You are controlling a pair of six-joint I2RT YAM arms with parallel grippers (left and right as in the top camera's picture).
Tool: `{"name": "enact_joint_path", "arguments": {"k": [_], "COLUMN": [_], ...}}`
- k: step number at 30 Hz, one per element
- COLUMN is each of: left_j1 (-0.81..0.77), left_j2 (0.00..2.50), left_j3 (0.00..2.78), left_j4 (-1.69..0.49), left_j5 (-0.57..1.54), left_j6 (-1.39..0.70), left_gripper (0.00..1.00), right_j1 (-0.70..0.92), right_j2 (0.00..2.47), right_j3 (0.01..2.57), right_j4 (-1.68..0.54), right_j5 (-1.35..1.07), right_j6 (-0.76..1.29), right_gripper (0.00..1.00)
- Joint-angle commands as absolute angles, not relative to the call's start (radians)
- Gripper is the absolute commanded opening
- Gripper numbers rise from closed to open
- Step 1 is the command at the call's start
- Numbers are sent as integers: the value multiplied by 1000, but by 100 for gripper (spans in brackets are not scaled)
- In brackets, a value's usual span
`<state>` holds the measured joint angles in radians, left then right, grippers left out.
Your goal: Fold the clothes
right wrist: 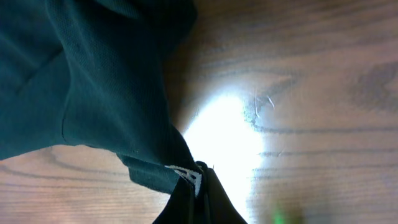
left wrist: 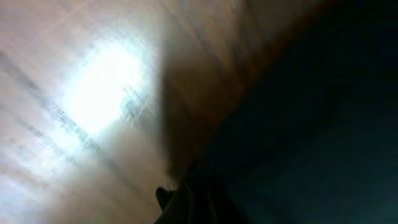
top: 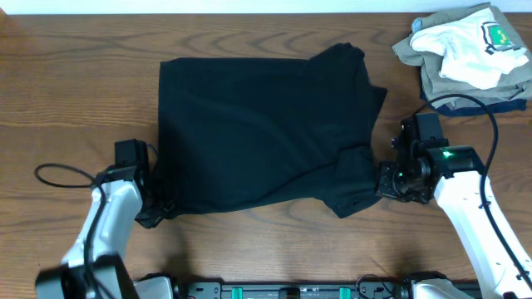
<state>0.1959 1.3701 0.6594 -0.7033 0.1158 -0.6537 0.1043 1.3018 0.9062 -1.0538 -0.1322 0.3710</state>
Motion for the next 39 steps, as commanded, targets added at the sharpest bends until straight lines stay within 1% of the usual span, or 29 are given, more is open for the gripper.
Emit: {"name": "enact_joint_path", "arguments": {"k": [1,5,10,13,18,20,24,31,39], "left_j1": [198,198,198,198,198,198,198,198,198], "left_j2": [1264,1129,990,947,930,931,931,956,1085], "left_j3": [712,722,722,722,722,721,721,721,721], "left_j4": [-745,-800,-855,-879,-931,-939,-902,-748,-549], "left_j5": [124,124,123,123,123,123,100,33,34], "left_j6": [-595,-571,-568,-549,-530,-523,-520,-520,-521], "left_gripper": [6,6,6,6,6,6,6,6,6], "right_j1": [77,47,-1,-22,-23,-23,-23,-19,-19], "right_j2": [1274,1237,1214,1215,1198,1182,1168,1204,1330], "right_j3": [915,916,922,922,922,922,922,922,922], "right_j4": [-1077,-1138,-1293,-1360,-1388,-1353,-1170,-894,-666], "right_j5": [-160,-175,-185,-214,-265,-265,-266,-223,-221], "right_j6": [393,397,407,407,404,405,407,403,384], "right_gripper": [1,1,1,1,1,1,1,1,1]}}
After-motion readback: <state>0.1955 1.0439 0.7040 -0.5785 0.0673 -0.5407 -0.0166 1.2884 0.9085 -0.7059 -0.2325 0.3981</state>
